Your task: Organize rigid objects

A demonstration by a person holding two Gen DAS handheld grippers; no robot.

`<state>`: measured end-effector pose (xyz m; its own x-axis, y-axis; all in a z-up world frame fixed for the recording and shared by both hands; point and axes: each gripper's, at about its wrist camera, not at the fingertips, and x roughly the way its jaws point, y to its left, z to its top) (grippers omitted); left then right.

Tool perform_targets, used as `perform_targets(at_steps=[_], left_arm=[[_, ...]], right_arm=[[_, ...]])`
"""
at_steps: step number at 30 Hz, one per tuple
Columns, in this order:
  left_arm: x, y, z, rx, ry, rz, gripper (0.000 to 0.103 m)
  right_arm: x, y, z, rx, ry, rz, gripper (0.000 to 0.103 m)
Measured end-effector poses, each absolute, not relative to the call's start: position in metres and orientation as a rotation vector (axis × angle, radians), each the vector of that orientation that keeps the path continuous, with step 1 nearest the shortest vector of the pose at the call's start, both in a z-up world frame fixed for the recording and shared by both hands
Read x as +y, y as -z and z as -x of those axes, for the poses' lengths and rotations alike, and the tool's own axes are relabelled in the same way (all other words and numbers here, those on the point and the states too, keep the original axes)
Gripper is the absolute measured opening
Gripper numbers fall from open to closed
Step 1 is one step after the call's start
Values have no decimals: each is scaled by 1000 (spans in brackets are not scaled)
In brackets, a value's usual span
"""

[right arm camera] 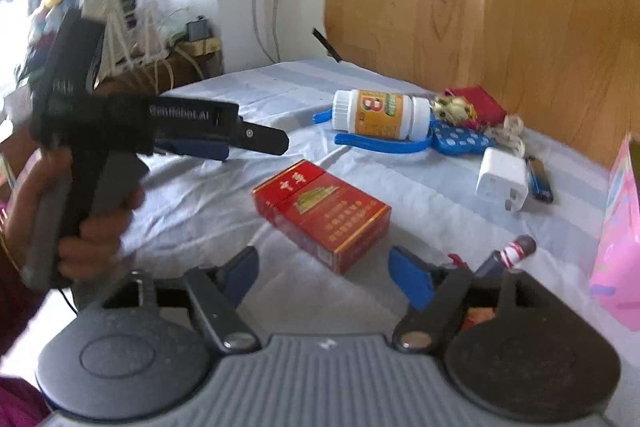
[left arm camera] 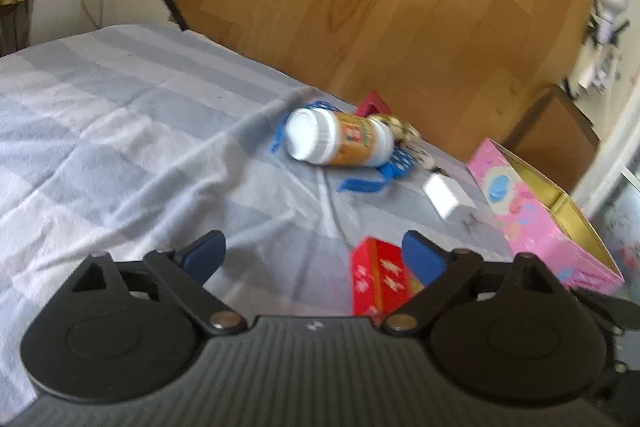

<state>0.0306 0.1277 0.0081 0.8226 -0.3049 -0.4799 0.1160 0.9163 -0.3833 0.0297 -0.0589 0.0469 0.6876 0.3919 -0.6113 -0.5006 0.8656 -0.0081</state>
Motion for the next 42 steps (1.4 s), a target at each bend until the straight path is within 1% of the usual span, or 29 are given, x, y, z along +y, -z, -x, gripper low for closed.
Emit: perform_targets(at_steps=[4, 6, 7, 8, 9, 11, 12, 13, 17, 22, 31, 37, 42], left_arm=[[109, -12, -29, 596, 282, 275, 83], [103, -11, -34, 619, 288, 258, 72], [101, -10, -37, 633, 295, 259, 69], [99, -7, -39, 653, 307, 264, 63], [96, -5, -42, 669, 314, 266, 61], [89, -2, -44, 660, 319, 256, 61], [87, -1, -45, 658, 322, 253, 58], [86, -1, -45, 662, 340, 260, 56], [80, -5, -35, 656, 323, 219, 57], [82, -5, -7, 659, 313, 211, 57], [65, -5, 34, 683, 316, 179, 57], [53, -4, 36, 692, 349, 173, 60], [56, -6, 38, 679, 310, 178, 64]], right_arm=[[-46, -37, -32, 623, -490, 234, 79], [-42, -32, -36, 620, -481, 252, 79], [-39, -31, -40, 624, -476, 259, 79], [-35, -29, -47, 636, -464, 266, 78], [-33, -28, -51, 646, -455, 271, 75], [-31, -25, -60, 653, -464, 256, 75], [-32, -23, -63, 658, -474, 238, 76], [-33, -23, -68, 670, -479, 213, 74], [-31, -23, -65, 666, -489, 208, 71], [-23, -25, -37, 626, -506, 282, 70], [-36, -26, 11, 629, -570, 270, 68], [-56, -27, 25, 641, -551, 191, 67], [-82, -34, 38, 611, -514, 173, 68]])
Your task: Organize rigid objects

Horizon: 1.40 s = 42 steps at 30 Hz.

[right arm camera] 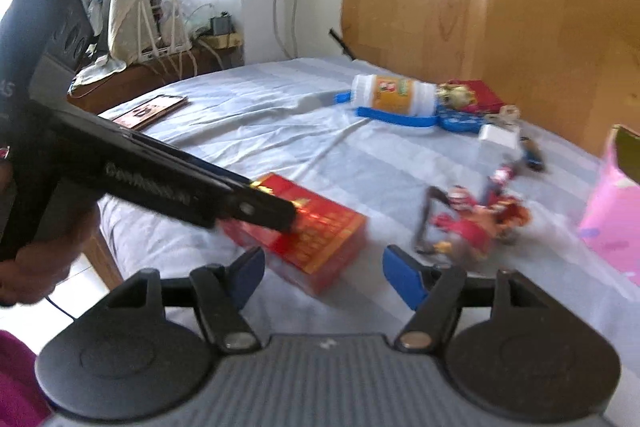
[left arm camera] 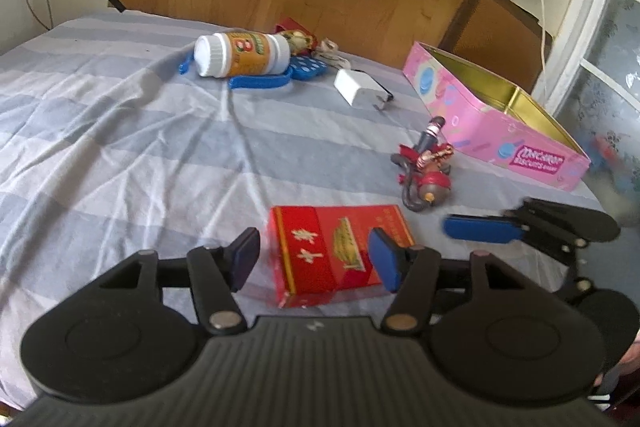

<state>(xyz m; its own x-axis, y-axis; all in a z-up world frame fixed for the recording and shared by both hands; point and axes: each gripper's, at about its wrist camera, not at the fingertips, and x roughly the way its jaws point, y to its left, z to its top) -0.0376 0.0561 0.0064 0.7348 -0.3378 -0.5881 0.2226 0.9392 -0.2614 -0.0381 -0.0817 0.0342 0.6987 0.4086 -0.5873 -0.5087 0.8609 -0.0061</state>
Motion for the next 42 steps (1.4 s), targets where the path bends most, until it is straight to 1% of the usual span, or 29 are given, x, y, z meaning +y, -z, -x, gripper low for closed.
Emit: perform_targets(at_steps=[5, 7, 8, 10, 12, 14, 18, 21, 23, 27, 33, 35, 37, 39, 42], left_arm=[[62, -5, 37, 680, 301, 212, 64], [62, -4, 37, 681, 307, 220, 64], [62, -4, 37, 681, 311, 222, 64], [61, -4, 37, 679, 319, 218, 64], [60, -3, 36, 682, 326, 218, 64], [59, -2, 35, 687, 327, 221, 64], [59, -1, 34, 693, 315, 220, 64], [61, -4, 35, 689, 310, 219, 64], [62, -6, 37, 678, 313, 213, 64], [64, -6, 33, 682, 329, 219, 64], [61, -6, 28, 689, 338, 223, 64], [59, -8, 31, 685, 342, 216, 64], [58, -8, 33, 687, 339, 202, 64], [58, -6, 33, 702, 325, 193, 64], [58, -3, 32, 727, 300, 187, 64]], right_arm=[[-128, -34, 31, 677, -444, 53, 65], [-144, -33, 25, 700, -412, -11, 56], [-151, -33, 21, 707, -395, -41, 54], [-160, -31, 12, 717, -365, -74, 45], [-161, -31, -2, 718, -345, -68, 39], [-154, -31, -20, 719, -337, -44, 36], [-130, -29, -61, 693, -313, -30, 35], [-119, -28, -77, 660, -279, -29, 37], [-122, -28, -70, 659, -316, -64, 39], [-134, -32, -21, 590, -396, -40, 51], [-141, -38, 30, 590, -534, -56, 59], [-132, -41, 33, 594, -575, -36, 61], [-119, -42, 33, 594, -614, -9, 66], [-105, -41, 31, 595, -633, 27, 69], [-85, -31, 25, 620, -633, 105, 69]])
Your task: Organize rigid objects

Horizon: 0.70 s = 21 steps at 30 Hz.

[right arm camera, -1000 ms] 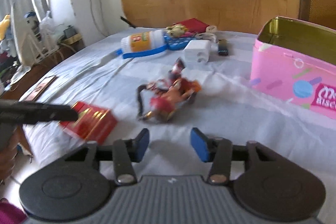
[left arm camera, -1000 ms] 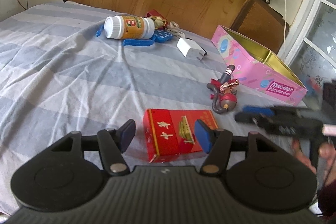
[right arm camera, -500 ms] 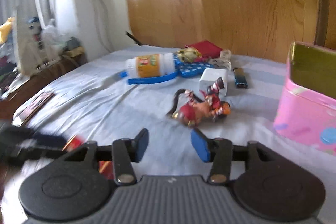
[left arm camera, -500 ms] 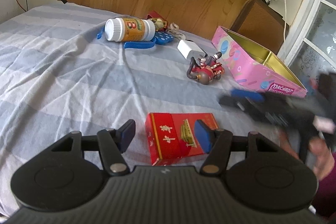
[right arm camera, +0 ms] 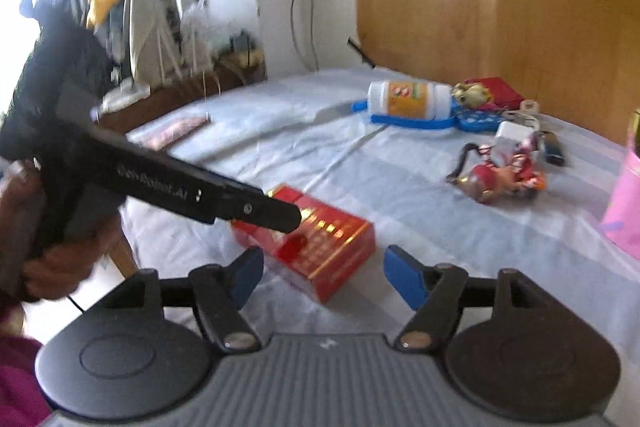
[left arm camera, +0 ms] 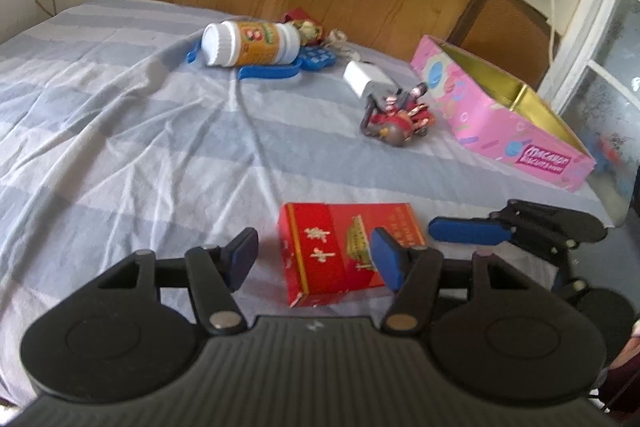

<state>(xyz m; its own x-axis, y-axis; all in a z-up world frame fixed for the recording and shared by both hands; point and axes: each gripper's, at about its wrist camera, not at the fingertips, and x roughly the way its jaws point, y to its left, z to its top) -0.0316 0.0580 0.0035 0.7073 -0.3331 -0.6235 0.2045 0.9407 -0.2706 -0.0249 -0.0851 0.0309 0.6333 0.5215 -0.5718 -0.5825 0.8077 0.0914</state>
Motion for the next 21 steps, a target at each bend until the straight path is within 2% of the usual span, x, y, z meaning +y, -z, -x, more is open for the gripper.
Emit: perform_targets(at_steps=[2, 21], left_arm=[[57, -4, 31, 729, 291, 182, 64], [47, -5, 32, 725, 257, 149, 67]], right_arm=[[-78, -23, 19, 662, -624, 122, 70], [-65, -19, 26, 626, -576, 195, 69]])
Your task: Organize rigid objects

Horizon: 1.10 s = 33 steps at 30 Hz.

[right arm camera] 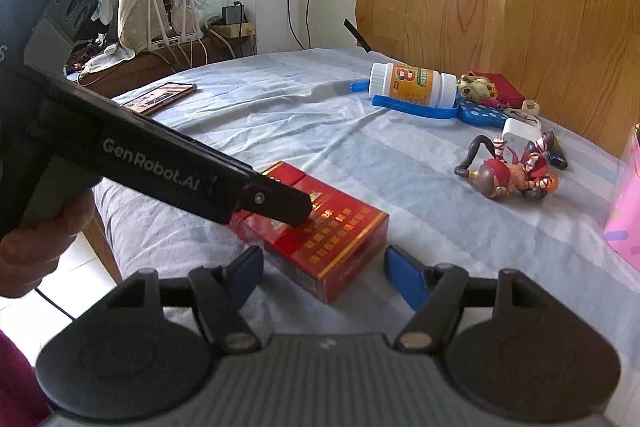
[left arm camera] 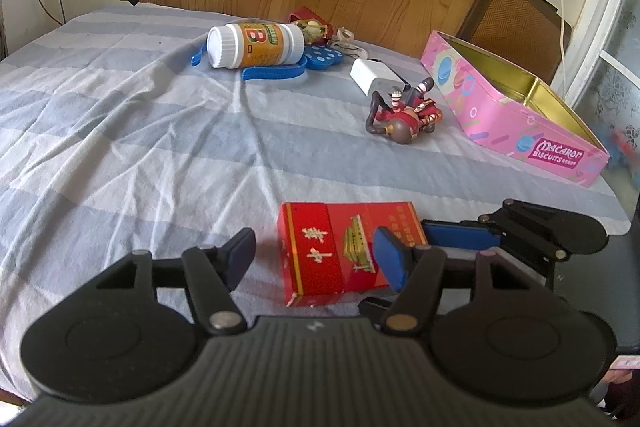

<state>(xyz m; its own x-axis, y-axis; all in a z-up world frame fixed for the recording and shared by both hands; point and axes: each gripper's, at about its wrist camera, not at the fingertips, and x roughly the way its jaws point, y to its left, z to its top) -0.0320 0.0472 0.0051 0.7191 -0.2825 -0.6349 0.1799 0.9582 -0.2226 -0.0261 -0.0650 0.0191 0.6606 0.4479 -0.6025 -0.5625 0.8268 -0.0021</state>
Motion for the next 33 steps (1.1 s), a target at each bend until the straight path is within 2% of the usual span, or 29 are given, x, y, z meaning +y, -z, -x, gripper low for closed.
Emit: perform_targets(at_steps=[11, 18, 23, 33], left_arm=[[48, -4, 33, 722, 259, 148, 67], [37, -4, 37, 719, 323, 133, 66], [23, -3, 35, 714, 374, 113, 66], [-56, -18, 13, 673, 568, -9, 66]], right_arm=[[-56, -18, 29, 616, -569, 217, 68], [-59, -20, 34, 604, -557, 215, 60], [-70, -22, 42, 598, -517, 214, 59], [-129, -26, 63, 576, -320, 174, 59]])
